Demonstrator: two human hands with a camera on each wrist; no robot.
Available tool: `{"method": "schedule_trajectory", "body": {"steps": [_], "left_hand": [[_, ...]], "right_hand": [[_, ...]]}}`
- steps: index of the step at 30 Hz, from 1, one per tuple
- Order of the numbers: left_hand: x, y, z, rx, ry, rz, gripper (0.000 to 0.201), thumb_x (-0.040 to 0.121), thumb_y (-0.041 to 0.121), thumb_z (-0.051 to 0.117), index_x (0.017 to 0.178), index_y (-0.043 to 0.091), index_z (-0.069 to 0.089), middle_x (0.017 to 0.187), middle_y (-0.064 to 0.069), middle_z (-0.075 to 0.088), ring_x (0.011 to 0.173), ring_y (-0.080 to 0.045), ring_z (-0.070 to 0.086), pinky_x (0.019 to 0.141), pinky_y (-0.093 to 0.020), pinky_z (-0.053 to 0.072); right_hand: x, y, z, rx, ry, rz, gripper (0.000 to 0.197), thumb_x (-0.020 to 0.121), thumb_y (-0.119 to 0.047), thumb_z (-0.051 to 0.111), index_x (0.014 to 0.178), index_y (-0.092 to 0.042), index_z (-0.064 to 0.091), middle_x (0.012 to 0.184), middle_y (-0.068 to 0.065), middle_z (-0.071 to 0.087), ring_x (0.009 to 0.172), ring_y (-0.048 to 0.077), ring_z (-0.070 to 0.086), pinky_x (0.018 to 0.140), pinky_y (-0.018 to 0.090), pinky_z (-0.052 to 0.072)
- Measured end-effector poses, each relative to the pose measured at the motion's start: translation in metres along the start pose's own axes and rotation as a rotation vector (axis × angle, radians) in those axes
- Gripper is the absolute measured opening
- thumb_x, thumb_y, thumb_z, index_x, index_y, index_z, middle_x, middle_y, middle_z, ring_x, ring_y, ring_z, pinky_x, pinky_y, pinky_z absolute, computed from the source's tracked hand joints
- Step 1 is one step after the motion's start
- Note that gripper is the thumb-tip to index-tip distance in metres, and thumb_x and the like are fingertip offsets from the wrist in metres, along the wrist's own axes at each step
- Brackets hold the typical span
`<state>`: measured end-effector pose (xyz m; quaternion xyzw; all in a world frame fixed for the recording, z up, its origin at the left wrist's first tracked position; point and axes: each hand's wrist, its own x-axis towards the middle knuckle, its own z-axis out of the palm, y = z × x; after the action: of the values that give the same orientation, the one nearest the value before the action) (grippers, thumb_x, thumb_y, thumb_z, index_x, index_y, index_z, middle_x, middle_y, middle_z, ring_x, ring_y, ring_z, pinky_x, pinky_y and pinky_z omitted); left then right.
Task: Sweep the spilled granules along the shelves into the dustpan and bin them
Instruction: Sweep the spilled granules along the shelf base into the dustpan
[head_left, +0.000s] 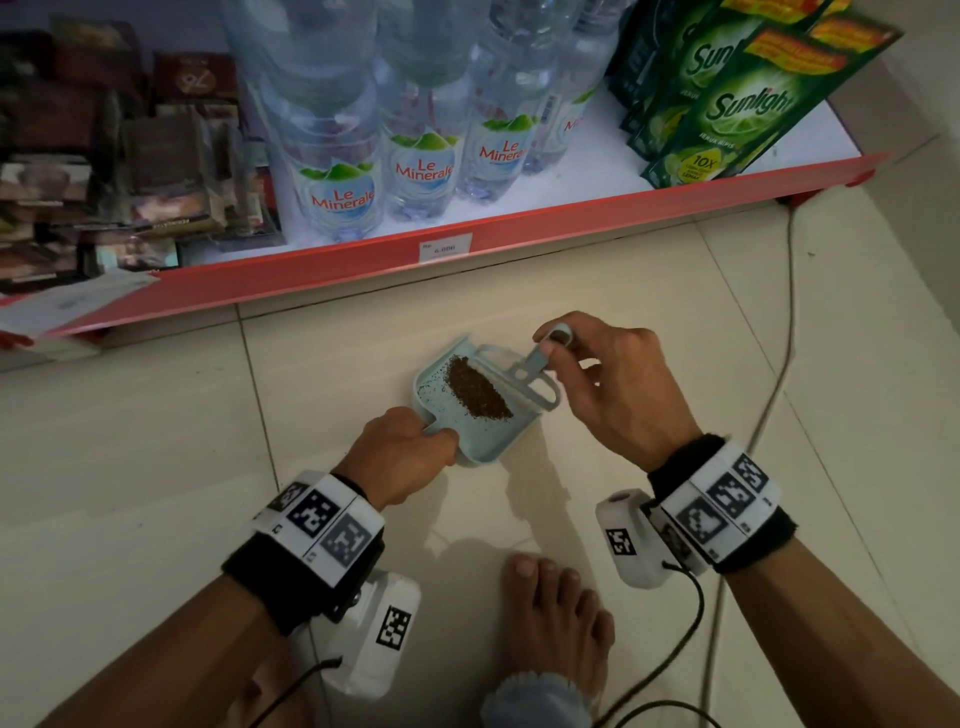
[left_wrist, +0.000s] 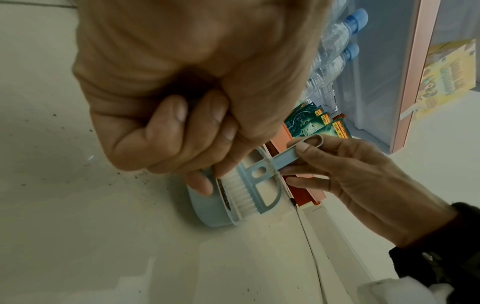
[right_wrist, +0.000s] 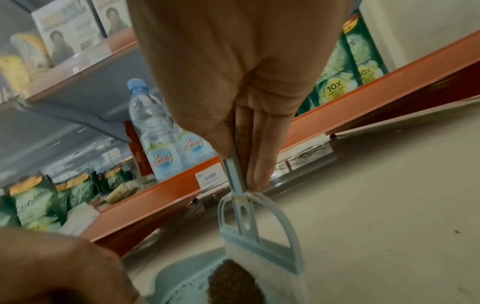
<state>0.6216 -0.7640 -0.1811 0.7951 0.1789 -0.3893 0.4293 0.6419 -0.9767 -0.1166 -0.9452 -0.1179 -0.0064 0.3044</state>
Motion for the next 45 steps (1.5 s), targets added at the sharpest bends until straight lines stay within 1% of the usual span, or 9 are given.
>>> {"method": "schedule_trajectory", "body": {"steps": [3, 8, 14, 20, 27, 33, 36, 40, 45], "left_hand": [[0.001, -0.004, 0.0, 0.002, 0.006, 0.013, 0.034, 0.088, 0.033, 0.062, 0.099, 0.002, 0.072, 0.063, 0.0, 0.052, 0.052, -0.016, 0.047, 0.044, -0.017, 0.032], [0.0, -0.006, 0.001, 0.007, 0.024, 0.021, 0.039, 0.088, 0.034, 0.061, 0.099, -0.001, 0.072, 0.061, 0.001, 0.053, 0.051, -0.015, 0.048, 0.045, -0.018, 0.034], [0.0, -0.009, 0.001, -0.003, 0.024, 0.013, 0.043, 0.088, 0.035, 0.061, 0.097, -0.006, 0.07, 0.059, 0.0, 0.05, 0.049, -0.016, 0.045, 0.043, -0.018, 0.032], [-0.003, -0.012, 0.0, 0.005, 0.009, 0.014, 0.026, 0.087, 0.033, 0.06, 0.084, 0.008, 0.068, 0.056, 0.001, 0.048, 0.044, -0.013, 0.042, 0.036, -0.013, 0.029], [-0.007, -0.014, -0.001, 0.014, 0.021, 0.018, 0.033, 0.088, 0.034, 0.061, 0.064, 0.011, 0.053, 0.057, -0.001, 0.049, 0.048, -0.018, 0.046, 0.043, -0.018, 0.033], [-0.012, -0.019, 0.0, -0.007, 0.027, 0.024, 0.03, 0.089, 0.033, 0.06, 0.072, 0.01, 0.056, 0.06, -0.002, 0.051, 0.05, -0.017, 0.046, 0.046, -0.02, 0.034], [-0.014, -0.02, 0.0, -0.015, 0.023, 0.014, 0.03, 0.089, 0.032, 0.06, 0.07, 0.01, 0.053, 0.058, -0.002, 0.049, 0.049, -0.017, 0.044, 0.048, -0.021, 0.033], [-0.016, -0.021, -0.001, -0.017, 0.025, 0.004, 0.028, 0.089, 0.032, 0.06, 0.072, 0.01, 0.058, 0.059, -0.002, 0.049, 0.049, -0.017, 0.043, 0.047, -0.021, 0.031], [-0.02, -0.029, -0.004, -0.04, 0.033, -0.019, 0.028, 0.089, 0.032, 0.061, 0.073, 0.01, 0.058, 0.058, -0.001, 0.048, 0.045, -0.015, 0.041, 0.041, -0.016, 0.029]], "right_hand": [[0.003, 0.001, -0.005, -0.011, 0.122, 0.009, 0.012, 0.098, -0.015, 0.056, 0.104, -0.012, 0.066, 0.088, -0.002, 0.074, 0.076, 0.004, 0.068, 0.065, 0.004, 0.052], [0.0, 0.001, 0.0, -0.13, 0.048, 0.042, 0.014, 0.098, -0.014, 0.055, 0.103, -0.009, 0.066, 0.086, 0.005, 0.074, 0.073, 0.019, 0.071, 0.066, 0.035, 0.061], [-0.009, -0.007, 0.002, 0.002, 0.082, 0.027, 0.012, 0.098, -0.016, 0.056, 0.103, -0.013, 0.066, 0.088, -0.004, 0.074, 0.074, 0.001, 0.068, 0.065, 0.003, 0.051], [-0.005, -0.003, 0.006, -0.164, 0.059, 0.03, 0.015, 0.1, -0.015, 0.053, 0.103, -0.009, 0.065, 0.086, 0.007, 0.072, 0.073, 0.022, 0.07, 0.065, 0.04, 0.06], [-0.013, -0.013, 0.014, 0.032, 0.079, -0.01, 0.013, 0.099, -0.015, 0.054, 0.105, -0.012, 0.065, 0.09, -0.001, 0.073, 0.078, 0.007, 0.069, 0.067, 0.008, 0.055], [-0.004, -0.002, 0.018, -0.165, 0.039, -0.02, 0.018, 0.101, -0.017, 0.05, 0.109, -0.008, 0.064, 0.096, 0.01, 0.07, 0.076, 0.029, 0.067, 0.068, 0.045, 0.058], [-0.011, -0.009, 0.024, -0.053, -0.054, -0.047, 0.015, 0.1, -0.018, 0.052, 0.105, -0.011, 0.065, 0.094, 0.004, 0.071, 0.076, 0.02, 0.067, 0.069, 0.033, 0.059], [-0.01, -0.012, 0.014, 0.056, 0.091, -0.036, 0.013, 0.1, -0.018, 0.053, 0.104, -0.013, 0.065, 0.091, -0.002, 0.072, 0.079, 0.004, 0.067, 0.066, 0.005, 0.052], [-0.005, -0.008, 0.014, -0.149, 0.085, -0.01, 0.019, 0.102, -0.019, 0.049, 0.108, -0.009, 0.064, 0.1, 0.008, 0.07, 0.079, 0.024, 0.067, 0.07, 0.04, 0.059]]}}
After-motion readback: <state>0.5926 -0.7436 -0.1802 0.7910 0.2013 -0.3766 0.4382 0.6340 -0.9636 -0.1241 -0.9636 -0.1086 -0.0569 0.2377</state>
